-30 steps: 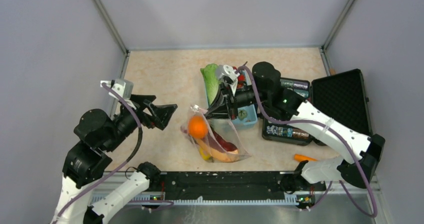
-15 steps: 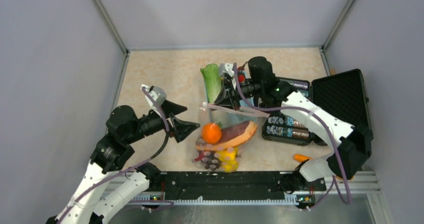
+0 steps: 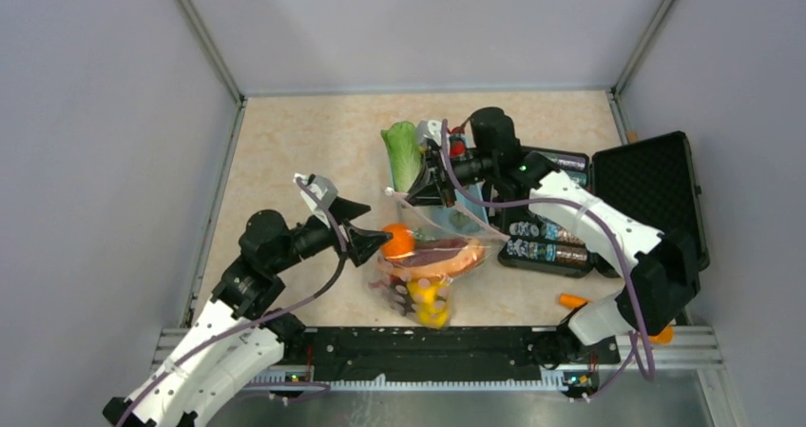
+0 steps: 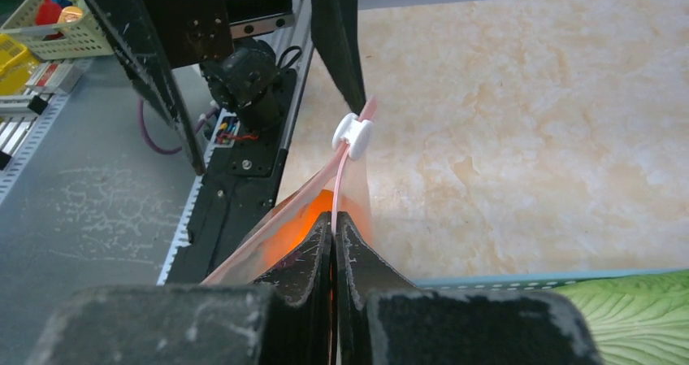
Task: Place the food in the zip-top bag and seal the zipper
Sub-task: Adjust the zipper food storage bag at the center of the board, then move the bin to the center of the board.
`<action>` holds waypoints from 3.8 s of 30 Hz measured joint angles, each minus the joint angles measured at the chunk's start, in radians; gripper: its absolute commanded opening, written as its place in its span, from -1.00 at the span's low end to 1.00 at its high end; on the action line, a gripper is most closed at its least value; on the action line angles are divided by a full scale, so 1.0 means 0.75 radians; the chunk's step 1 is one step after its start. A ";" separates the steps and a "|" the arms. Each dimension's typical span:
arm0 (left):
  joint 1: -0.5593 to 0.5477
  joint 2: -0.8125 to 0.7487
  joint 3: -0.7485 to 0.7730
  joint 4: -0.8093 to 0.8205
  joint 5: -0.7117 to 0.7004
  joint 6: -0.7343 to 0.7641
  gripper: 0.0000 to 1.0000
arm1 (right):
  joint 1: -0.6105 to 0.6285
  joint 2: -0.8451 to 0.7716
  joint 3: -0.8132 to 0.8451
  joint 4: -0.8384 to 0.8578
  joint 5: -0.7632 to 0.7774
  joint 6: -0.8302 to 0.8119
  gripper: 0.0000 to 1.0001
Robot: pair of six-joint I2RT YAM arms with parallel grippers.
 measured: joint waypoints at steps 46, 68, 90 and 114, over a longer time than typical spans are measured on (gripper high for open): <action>-0.127 0.223 0.637 -0.403 -0.173 -0.403 0.62 | 0.718 -0.342 -0.190 0.236 2.334 1.213 -1.00; -0.404 0.001 0.673 -0.679 -0.942 -0.264 0.85 | 0.848 -0.608 -0.134 -0.023 1.947 0.877 -1.00; -0.404 0.083 0.630 -0.664 -0.902 -0.232 0.85 | 0.726 -0.404 -0.061 -0.220 2.156 0.868 -1.00; -0.404 0.165 0.609 -0.652 -0.847 -0.159 0.97 | 0.261 0.047 0.094 0.107 1.971 0.949 -1.00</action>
